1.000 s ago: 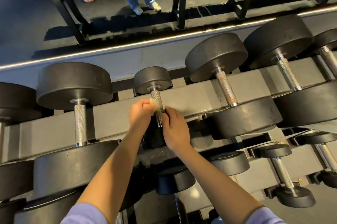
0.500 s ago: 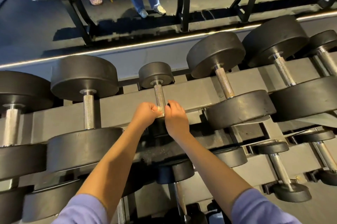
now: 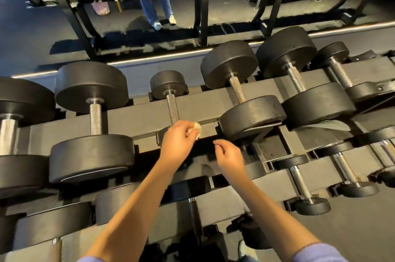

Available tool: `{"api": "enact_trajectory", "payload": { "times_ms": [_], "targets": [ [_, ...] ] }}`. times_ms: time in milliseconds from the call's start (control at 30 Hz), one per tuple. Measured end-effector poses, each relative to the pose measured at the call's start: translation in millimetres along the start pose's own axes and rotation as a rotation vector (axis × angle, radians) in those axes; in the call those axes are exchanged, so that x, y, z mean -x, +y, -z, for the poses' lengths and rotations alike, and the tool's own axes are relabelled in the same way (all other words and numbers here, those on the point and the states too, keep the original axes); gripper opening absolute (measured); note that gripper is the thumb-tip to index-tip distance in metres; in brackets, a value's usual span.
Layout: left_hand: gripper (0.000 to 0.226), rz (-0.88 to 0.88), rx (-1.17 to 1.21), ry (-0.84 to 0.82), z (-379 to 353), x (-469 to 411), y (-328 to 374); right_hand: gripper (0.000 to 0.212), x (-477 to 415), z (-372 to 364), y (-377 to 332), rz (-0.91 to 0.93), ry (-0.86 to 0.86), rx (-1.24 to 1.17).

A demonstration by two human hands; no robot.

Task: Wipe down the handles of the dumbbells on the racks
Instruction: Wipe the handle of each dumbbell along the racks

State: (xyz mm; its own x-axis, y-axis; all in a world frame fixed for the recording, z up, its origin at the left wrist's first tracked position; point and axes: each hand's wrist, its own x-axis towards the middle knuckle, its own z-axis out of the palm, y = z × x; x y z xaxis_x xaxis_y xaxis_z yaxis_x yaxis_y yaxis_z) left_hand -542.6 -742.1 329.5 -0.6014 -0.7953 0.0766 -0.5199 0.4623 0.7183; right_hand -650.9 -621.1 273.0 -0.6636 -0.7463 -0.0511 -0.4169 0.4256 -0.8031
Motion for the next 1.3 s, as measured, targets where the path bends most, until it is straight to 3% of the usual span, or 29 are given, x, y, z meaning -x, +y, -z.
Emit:
{"api": "enact_trajectory", "payload": {
  "times_ms": [100, 267, 467, 700, 867, 1033, 1167, 1300],
  "targets": [
    [0.017, 0.005, 0.009, -0.054, -26, 34, 5, 0.029, 22, 15, 29, -0.117, 0.0, -0.03],
    [0.024, 0.23, -0.067, -0.288, -95, 90, 8, 0.023, 56, 37, 92, -0.288, -0.022, 0.074],
    [0.014, 0.306, -0.008, -0.367, -173, 144, 14, 0.025, 104, 69, 172, -0.402, -0.083, 0.206],
    [0.017, 0.38, 0.07, -0.27, -259, 165, -7, 0.026, 133, 57, 258, -0.285, -0.207, 0.356],
    [0.021, 0.447, 0.095, -0.149, -295, 152, -22, 0.067, 133, 32, 283, -0.18, -0.187, 0.483],
    [0.025, 0.47, 0.168, -0.08, -318, 139, -30, 0.046, 114, 23, 300, -0.155, -0.105, 0.377],
    [0.011, 0.495, 0.295, -0.042, -335, 127, -30, 0.056, 117, 17, 311, -0.091, -0.009, 0.329],
    [0.02, 0.531, 0.366, -0.026, -349, 137, -35, 0.051, 118, 18, 312, -0.057, 0.05, 0.299]
  ]
}}
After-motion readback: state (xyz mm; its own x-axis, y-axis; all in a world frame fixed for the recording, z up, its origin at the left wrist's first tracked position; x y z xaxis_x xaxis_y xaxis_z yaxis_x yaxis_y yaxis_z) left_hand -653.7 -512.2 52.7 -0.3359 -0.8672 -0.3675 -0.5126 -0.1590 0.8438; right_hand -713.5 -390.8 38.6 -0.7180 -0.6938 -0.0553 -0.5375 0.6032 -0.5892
